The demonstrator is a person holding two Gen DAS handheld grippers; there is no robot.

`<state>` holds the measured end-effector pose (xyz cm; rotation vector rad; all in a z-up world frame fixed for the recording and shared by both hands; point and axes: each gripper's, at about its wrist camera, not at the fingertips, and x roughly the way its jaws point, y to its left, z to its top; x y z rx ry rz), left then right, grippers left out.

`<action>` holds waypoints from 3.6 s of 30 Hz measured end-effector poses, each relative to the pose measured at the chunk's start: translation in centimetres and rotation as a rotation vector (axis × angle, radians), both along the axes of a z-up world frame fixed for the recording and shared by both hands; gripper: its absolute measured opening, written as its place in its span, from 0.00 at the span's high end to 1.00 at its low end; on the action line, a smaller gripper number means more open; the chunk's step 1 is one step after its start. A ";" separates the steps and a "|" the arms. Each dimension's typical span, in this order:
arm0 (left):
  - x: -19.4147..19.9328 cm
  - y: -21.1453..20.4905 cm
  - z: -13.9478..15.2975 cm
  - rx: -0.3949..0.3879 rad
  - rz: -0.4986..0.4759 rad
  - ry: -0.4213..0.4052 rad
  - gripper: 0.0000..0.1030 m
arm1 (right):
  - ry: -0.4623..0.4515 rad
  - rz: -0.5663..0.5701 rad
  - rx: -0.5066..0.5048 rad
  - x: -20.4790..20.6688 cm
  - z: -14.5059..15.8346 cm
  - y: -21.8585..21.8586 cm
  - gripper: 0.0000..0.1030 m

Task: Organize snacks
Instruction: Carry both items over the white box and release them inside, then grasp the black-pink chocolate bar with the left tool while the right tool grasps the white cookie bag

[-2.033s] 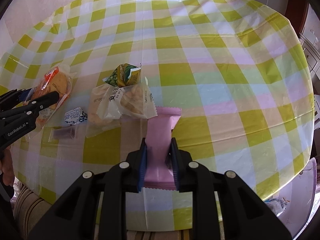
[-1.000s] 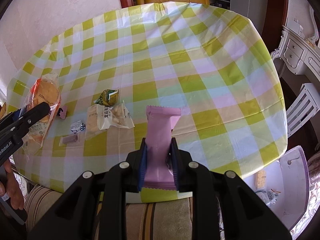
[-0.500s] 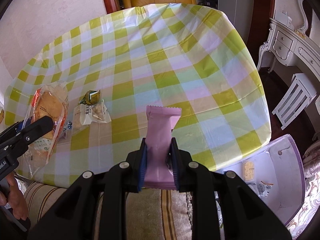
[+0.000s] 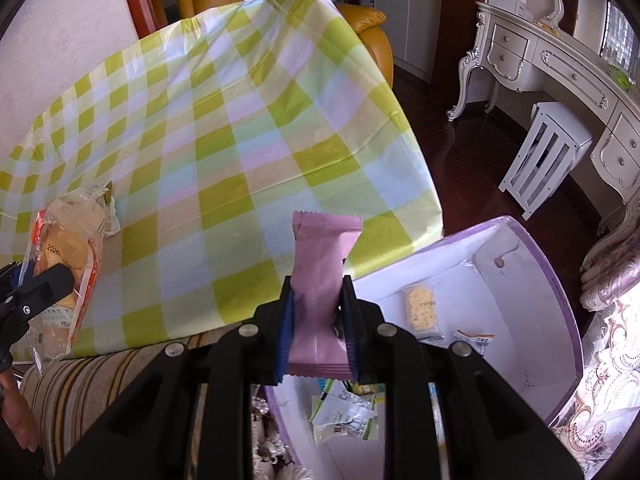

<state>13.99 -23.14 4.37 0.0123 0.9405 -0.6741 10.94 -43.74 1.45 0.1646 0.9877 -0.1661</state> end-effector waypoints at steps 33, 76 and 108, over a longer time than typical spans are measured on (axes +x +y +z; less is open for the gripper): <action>-2.4 -14.6 -4.6 0.084 -0.279 0.178 0.37 | 0.158 -0.275 -0.071 -4.4 -5.1 -9.9 0.48; 4.7 3.9 0.1 -0.004 0.195 0.033 0.27 | 0.056 0.019 -0.086 3.6 -0.2 7.1 0.28; 9.0 21.0 -2.7 0.004 0.625 0.069 0.26 | 0.006 0.268 -0.014 10.1 -1.7 20.0 0.28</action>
